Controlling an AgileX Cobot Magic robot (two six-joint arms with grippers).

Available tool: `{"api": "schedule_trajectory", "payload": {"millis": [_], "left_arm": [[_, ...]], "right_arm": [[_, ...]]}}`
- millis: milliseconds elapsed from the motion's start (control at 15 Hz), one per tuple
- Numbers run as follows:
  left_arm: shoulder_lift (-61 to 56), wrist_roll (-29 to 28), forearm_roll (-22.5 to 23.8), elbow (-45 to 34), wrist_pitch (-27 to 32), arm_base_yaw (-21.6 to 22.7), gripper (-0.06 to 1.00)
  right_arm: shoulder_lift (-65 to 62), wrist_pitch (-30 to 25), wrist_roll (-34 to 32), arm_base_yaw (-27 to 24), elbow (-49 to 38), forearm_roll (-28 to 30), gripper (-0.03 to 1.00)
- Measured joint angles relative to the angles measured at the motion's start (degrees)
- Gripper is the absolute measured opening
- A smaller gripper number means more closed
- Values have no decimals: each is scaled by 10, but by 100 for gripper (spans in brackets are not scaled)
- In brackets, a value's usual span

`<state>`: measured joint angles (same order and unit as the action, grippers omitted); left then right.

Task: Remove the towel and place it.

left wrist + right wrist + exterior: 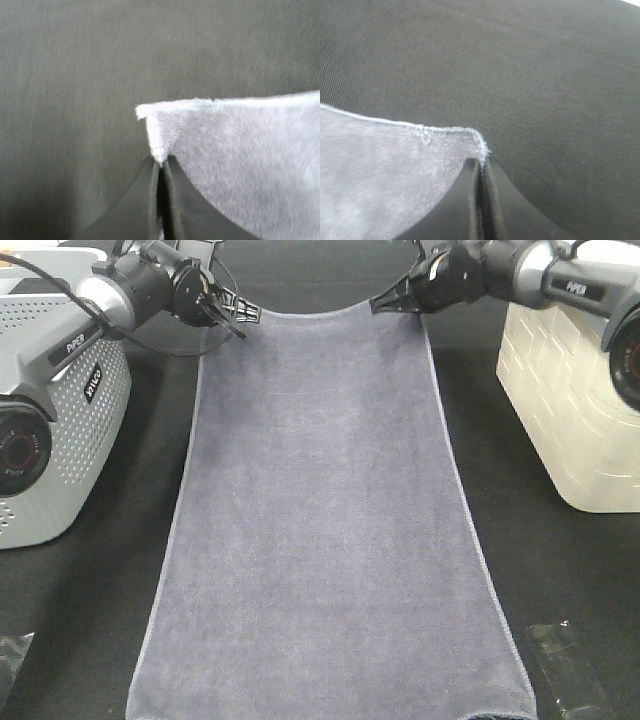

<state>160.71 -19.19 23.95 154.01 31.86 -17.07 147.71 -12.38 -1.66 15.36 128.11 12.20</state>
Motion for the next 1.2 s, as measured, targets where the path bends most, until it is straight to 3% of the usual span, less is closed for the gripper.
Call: {"api": "schedule_trajectory", "payload": {"millis": [267,733,1200], "left_arm": [[15,-25,29,0,-106,1,0],[65,-74,32,0,-138,31,0],[82,-81,30,0,-155,30,3]], "right_arm": [[30,50,0,-1,0,4,0],[41,96,1,-22,0,2,0],[78,112,1,-26,1,-1,0]]}}
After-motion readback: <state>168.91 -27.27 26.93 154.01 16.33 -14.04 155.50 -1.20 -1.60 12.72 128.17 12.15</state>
